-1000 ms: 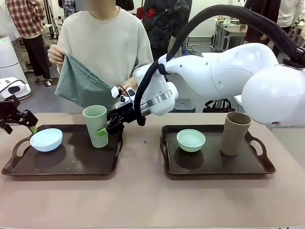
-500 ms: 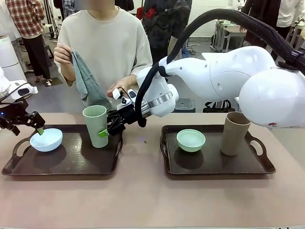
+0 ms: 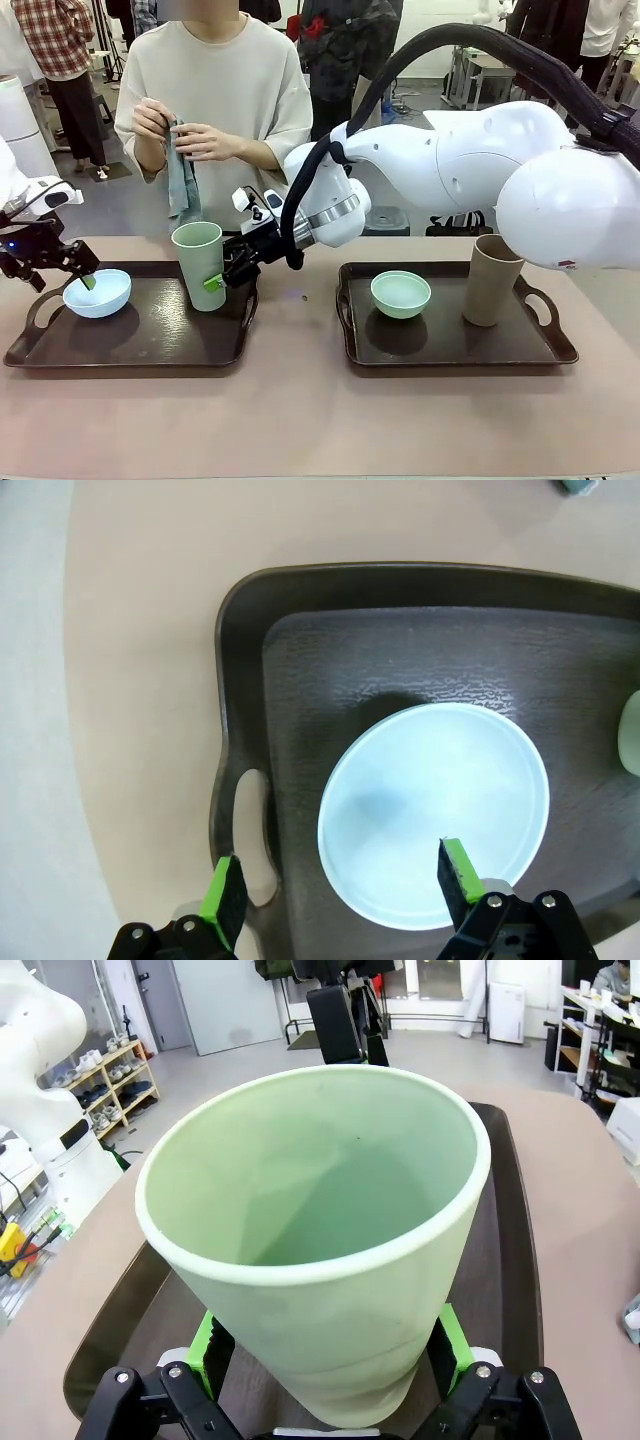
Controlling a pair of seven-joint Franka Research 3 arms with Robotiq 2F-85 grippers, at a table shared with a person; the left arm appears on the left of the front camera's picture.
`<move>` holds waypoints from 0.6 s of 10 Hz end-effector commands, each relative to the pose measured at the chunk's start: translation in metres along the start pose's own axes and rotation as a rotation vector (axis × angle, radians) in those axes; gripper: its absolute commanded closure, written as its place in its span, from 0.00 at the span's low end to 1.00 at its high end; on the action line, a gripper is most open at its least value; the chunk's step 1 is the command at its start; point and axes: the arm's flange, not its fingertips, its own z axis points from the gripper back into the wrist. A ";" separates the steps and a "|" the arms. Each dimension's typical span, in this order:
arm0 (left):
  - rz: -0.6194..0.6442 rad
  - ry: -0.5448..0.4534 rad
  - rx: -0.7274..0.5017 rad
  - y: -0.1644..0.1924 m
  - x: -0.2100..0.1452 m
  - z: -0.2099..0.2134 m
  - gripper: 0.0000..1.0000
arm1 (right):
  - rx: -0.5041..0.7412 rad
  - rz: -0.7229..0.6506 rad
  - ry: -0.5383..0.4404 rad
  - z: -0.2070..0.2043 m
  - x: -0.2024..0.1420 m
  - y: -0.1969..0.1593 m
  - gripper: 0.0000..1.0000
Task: Set up a tray with a mat and arrange the tableware.
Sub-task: Pick up the Picnic Bowl and Reusable plastic cup from the Handle tray in front of the human's position and hold them in the air.
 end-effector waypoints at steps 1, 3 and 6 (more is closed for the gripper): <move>0.028 0.011 0.018 -0.003 0.003 -0.005 0.00 | 0.026 -0.014 0.005 0.000 0.001 -0.011 0.00; 0.022 0.016 0.013 -0.002 0.003 -0.008 0.00 | 0.024 -0.035 -0.007 -0.011 -0.004 -0.025 0.00; 0.012 0.015 0.006 0.000 0.002 -0.008 0.18 | 0.041 -0.020 0.006 -0.015 -0.008 -0.030 0.00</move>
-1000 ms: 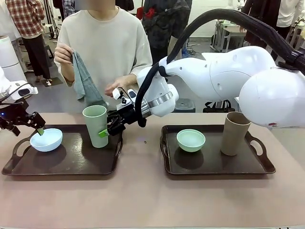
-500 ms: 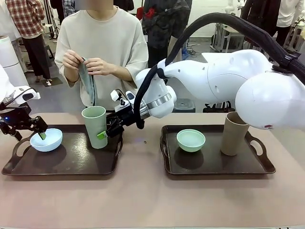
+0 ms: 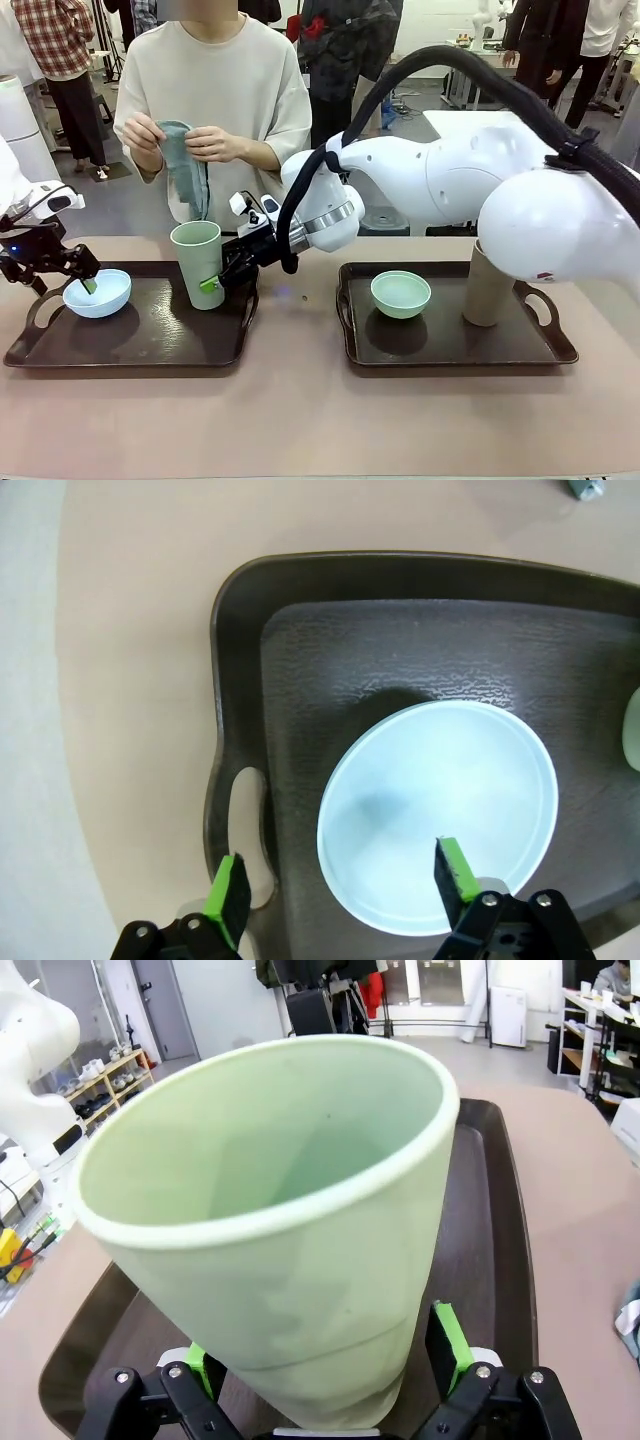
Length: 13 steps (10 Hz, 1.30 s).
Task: Set up a tray with a mat and arrange the tableware.
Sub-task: Pick up the Picnic Bowl and Reusable plastic cup from the Handle tray in front of the human's position and hold them in the air.
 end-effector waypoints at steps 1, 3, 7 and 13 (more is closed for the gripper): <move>0.001 0.007 0.004 0.001 0.003 -0.002 0.56 | 0.030 0.003 0.035 -0.002 0.004 -0.011 0.60; -0.003 0.015 -0.002 0.001 0.004 -0.002 1.00 | 0.031 0.009 0.038 -0.003 0.004 -0.011 1.00; 0.000 0.030 0.002 0.000 0.004 -0.002 0.98 | 0.035 0.018 0.046 -0.003 0.003 -0.009 1.00; 0.002 0.033 0.011 0.001 0.004 0.001 1.00 | 0.037 0.024 0.042 0.001 0.002 -0.007 1.00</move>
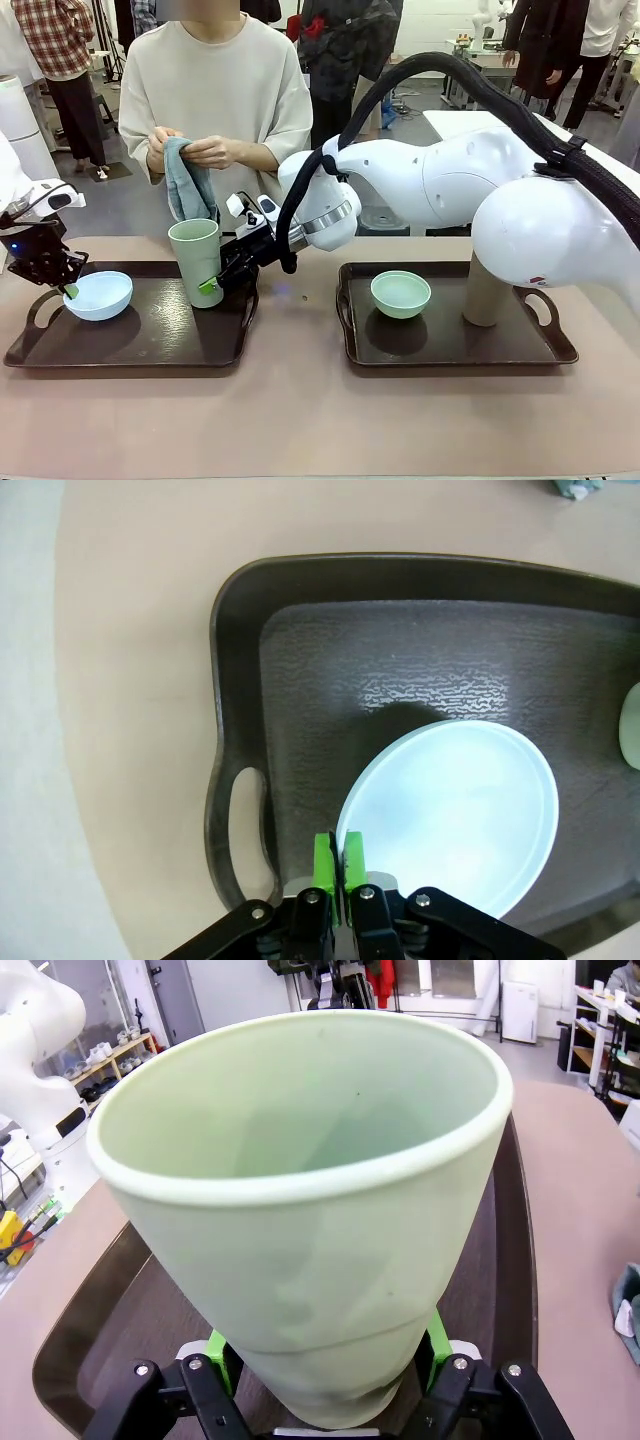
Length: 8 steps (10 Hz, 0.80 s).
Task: Set up a tray with a mat and arrange the tableware.
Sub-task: Pick up the Picnic Bowl and Reusable plastic cup from the Handle tray in front of the human's position and hold them in the air.
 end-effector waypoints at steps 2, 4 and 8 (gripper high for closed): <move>0.011 0.073 -0.001 -0.003 -0.003 0.006 1.00 | -0.015 -0.011 0.001 0.005 0.002 -0.001 0.79; 0.013 0.067 -0.010 -0.014 -0.013 0.045 1.00 | -0.002 -0.023 0.002 0.008 0.024 0.014 0.79; -0.022 -0.138 -0.053 -0.035 -0.030 0.167 1.00 | -0.076 0.108 0.077 0.011 0.116 0.071 0.79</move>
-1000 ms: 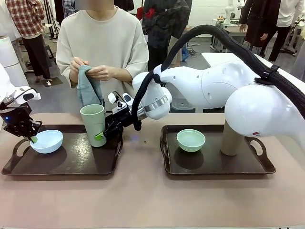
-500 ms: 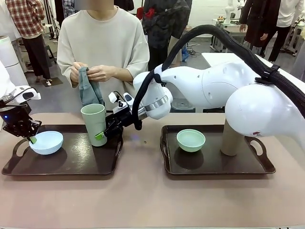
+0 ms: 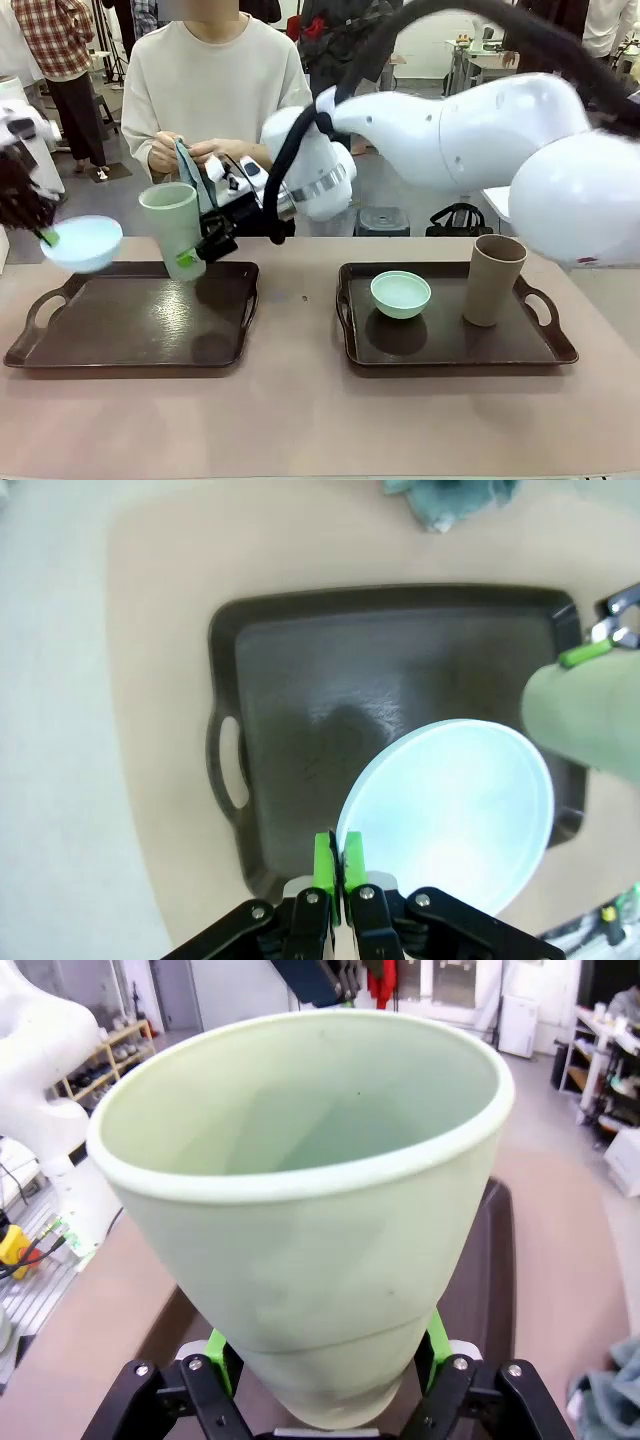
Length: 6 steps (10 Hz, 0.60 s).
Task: Set up a tray with a mat and arrange the tableware.
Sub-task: Pick up the Picnic Bowl and Reusable plastic cup from the Handle tray in front of the human's position and hold them in the air.
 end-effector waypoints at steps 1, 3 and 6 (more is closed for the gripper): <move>0.032 -0.063 -0.011 -0.005 0.002 0.033 1.00 | -0.063 0.027 0.056 0.007 0.038 0.033 0.79; 0.049 -0.084 0.023 -0.004 0.003 0.052 1.00 | -0.121 0.052 0.074 0.012 0.072 0.045 0.79; 0.010 -0.103 0.001 -0.004 0.001 0.059 1.00 | -0.104 0.074 0.042 0.014 0.089 0.037 0.79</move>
